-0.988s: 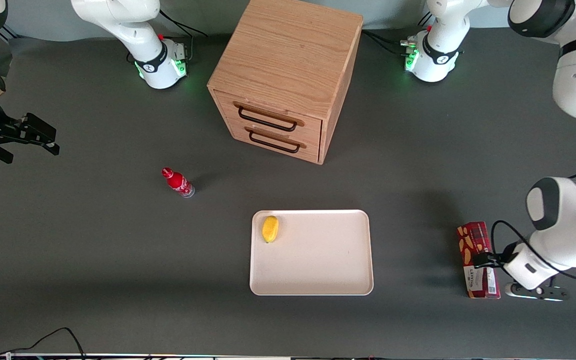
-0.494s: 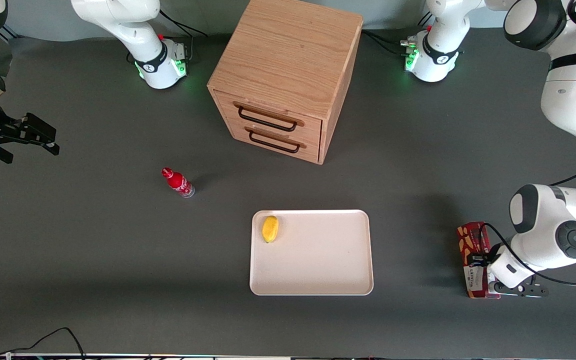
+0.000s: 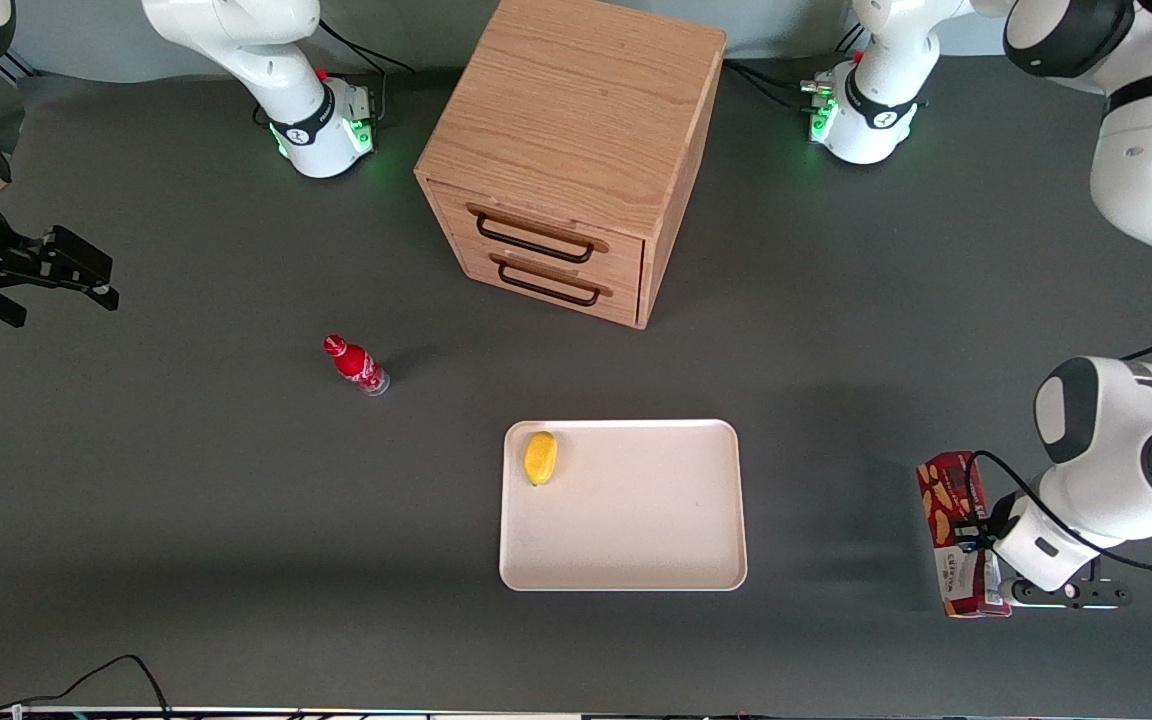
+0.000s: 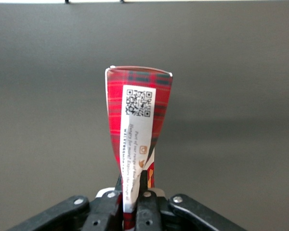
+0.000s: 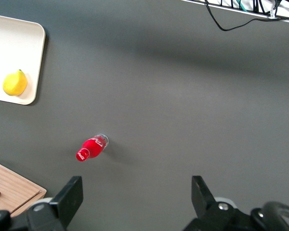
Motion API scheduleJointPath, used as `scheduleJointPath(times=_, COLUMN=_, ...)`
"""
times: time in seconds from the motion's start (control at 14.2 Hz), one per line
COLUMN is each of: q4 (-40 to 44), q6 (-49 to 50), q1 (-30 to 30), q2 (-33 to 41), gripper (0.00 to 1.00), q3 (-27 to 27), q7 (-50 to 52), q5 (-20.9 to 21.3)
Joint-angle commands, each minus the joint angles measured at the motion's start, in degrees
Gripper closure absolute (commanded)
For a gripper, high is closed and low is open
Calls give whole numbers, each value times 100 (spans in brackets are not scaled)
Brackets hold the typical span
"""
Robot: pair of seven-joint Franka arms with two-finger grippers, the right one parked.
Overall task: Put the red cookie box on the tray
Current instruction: 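Lift the red cookie box and carry it over the white tray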
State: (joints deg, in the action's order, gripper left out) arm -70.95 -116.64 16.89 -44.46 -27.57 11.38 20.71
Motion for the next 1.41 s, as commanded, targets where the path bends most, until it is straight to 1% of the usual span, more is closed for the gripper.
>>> scheduleJointPath(times=0.0, q4=274, q6=1289, q1=-80, q2=744, gripper=100, q3=-441, q7=530, q5=-6)
scheduleJointPath(times=0.14, q4=283, q6=1949, q1=-81, q2=1271, gripper=100, q3=-810, q7=1039, q5=-137)
scheduleJointPath(times=0.28, q4=292, q6=2486, q1=-107, q2=1624, gripper=100, q3=-1223, q7=1488, q5=-251)
scheduleJointPath(times=0.42, q4=301, q6=2506, q1=-317, q2=1669, gripper=100, q3=-1566, q7=2303, q5=-305)
scheduleJointPath(times=0.49, q4=344, q6=2427, q1=-570, q2=1599, gripper=100, q3=-1602, q7=2708, q5=-296)
scheduleJointPath(times=0.56, q4=458, q6=2200, q1=-912, q2=1520, gripper=100, q3=-1498, q7=2947, q5=-270)
scheduleJointPath(times=0.71, q4=477, q6=1525, q1=-1344, q2=1143, gripper=100, q3=-1314, q7=3124, q5=-147)
scheduleJointPath(times=0.85, q4=485, q6=988, q1=-1749, q2=739, gripper=100, q3=-989, q7=3133, q5=20)
scheduleJointPath(times=1.06, q4=477, q6=170, q1=-2127, q2=186, gripper=100, q3=-549, q7=3098, q5=204)
scheduleJointPath(times=1.2, q4=485, q6=-330, q1=-2382, q2=-280, gripper=100, q3=-225, q7=3116, q5=415)
scheduleJointPath(times=1.34, q4=477, q6=-648, q1=-2725, q2=-580, gripper=100, q3=293, q7=3107, q5=495)
